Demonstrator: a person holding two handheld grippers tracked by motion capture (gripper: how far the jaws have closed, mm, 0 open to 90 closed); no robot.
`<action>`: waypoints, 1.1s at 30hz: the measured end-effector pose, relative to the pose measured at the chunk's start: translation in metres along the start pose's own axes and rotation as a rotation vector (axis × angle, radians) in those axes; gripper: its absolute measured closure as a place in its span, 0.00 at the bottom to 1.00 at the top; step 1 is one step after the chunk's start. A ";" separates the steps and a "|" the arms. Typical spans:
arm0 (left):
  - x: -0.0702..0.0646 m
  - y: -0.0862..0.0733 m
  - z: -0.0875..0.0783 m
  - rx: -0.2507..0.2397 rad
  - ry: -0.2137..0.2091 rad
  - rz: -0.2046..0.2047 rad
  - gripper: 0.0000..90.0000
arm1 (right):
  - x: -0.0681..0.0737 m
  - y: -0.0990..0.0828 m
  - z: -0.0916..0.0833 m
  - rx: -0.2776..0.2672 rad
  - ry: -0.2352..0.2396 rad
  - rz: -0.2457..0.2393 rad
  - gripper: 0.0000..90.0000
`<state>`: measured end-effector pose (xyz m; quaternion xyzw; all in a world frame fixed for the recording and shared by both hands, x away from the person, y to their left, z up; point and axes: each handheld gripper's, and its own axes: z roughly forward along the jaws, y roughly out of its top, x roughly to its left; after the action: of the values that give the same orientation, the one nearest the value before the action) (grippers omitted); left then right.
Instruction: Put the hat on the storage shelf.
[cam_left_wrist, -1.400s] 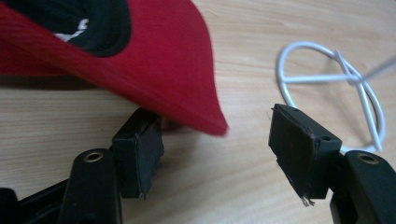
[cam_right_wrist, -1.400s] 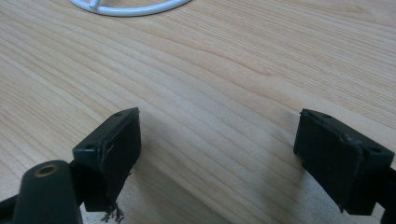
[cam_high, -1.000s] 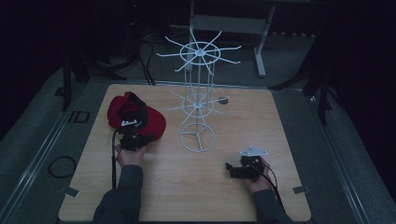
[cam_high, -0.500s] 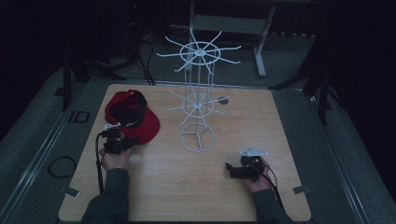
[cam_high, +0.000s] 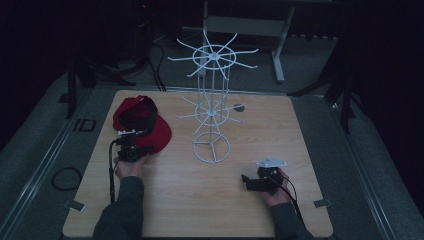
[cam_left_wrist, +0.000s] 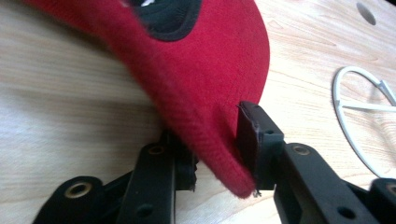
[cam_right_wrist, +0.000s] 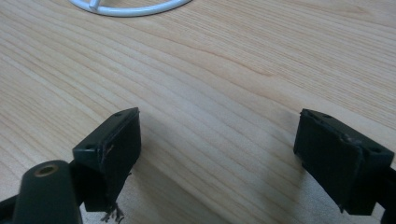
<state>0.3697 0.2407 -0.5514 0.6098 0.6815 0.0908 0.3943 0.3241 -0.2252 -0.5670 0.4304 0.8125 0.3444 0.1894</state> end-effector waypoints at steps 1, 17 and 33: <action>0.003 0.000 -0.002 0.001 -0.006 -0.004 0.78 | 0.000 0.000 0.000 0.000 0.000 0.000 0.16; 0.002 -0.002 -0.026 -0.038 -0.059 0.124 0.95 | 0.000 0.000 0.000 0.000 0.000 0.000 0.16; -0.010 0.002 -0.049 -0.185 -0.087 0.161 0.95 | 0.000 0.000 0.000 -0.001 0.000 -0.001 0.16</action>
<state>0.3393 0.2492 -0.5129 0.6267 0.6015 0.1582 0.4695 0.3242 -0.2253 -0.5670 0.4299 0.8127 0.3447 0.1896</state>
